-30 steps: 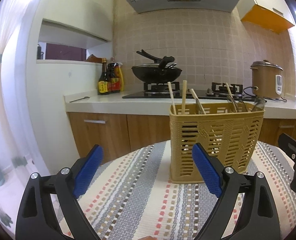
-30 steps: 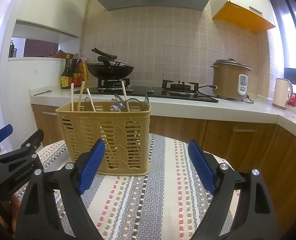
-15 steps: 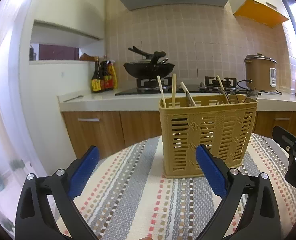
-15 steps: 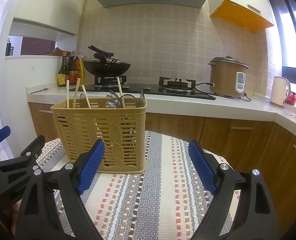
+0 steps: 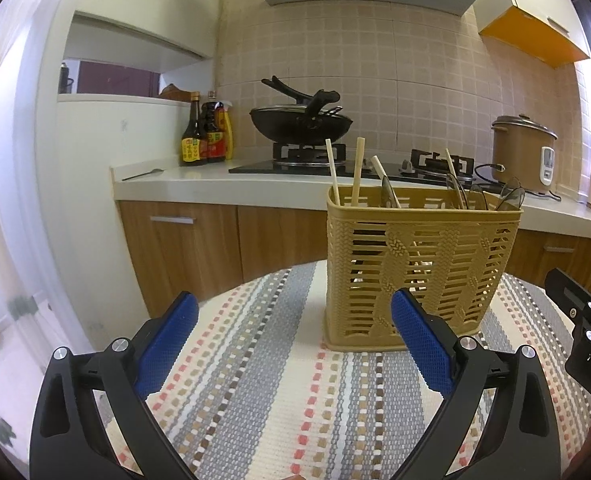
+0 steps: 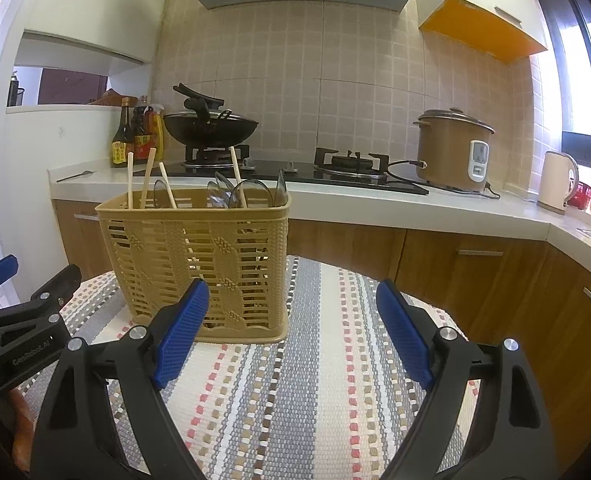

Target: Organize utensils

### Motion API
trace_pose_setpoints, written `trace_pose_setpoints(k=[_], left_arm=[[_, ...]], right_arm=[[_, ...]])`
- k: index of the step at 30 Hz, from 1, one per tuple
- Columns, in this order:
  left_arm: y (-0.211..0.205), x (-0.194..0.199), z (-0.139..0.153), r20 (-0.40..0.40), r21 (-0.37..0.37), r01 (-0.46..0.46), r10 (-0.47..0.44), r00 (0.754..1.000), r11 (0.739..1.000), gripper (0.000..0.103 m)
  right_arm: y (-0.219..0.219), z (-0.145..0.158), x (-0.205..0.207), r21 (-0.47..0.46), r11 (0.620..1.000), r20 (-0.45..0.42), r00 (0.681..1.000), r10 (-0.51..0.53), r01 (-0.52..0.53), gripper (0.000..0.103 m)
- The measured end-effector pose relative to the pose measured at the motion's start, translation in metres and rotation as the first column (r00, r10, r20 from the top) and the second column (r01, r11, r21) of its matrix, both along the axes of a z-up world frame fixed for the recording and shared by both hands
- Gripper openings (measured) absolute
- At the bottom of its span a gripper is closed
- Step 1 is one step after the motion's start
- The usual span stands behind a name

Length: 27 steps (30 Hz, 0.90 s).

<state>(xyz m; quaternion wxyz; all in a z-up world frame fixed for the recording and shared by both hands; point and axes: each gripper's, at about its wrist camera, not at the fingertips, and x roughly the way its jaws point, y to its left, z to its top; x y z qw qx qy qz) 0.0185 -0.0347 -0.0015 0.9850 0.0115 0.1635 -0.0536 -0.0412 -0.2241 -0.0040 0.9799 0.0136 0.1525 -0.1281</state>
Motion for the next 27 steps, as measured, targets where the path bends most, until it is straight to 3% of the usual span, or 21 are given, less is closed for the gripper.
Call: trace_pose_setpoints(k=[27], left_arm=[[-0.0002, -0.0028, 0.0013, 0.008, 0.010, -0.010, 0.010, 1.000, 1.000, 0.094]], right_arm=[[0.0007, -0.0010, 0.0014, 0.001, 1.000, -0.007, 1.000, 0.002, -0.002, 0.083]])
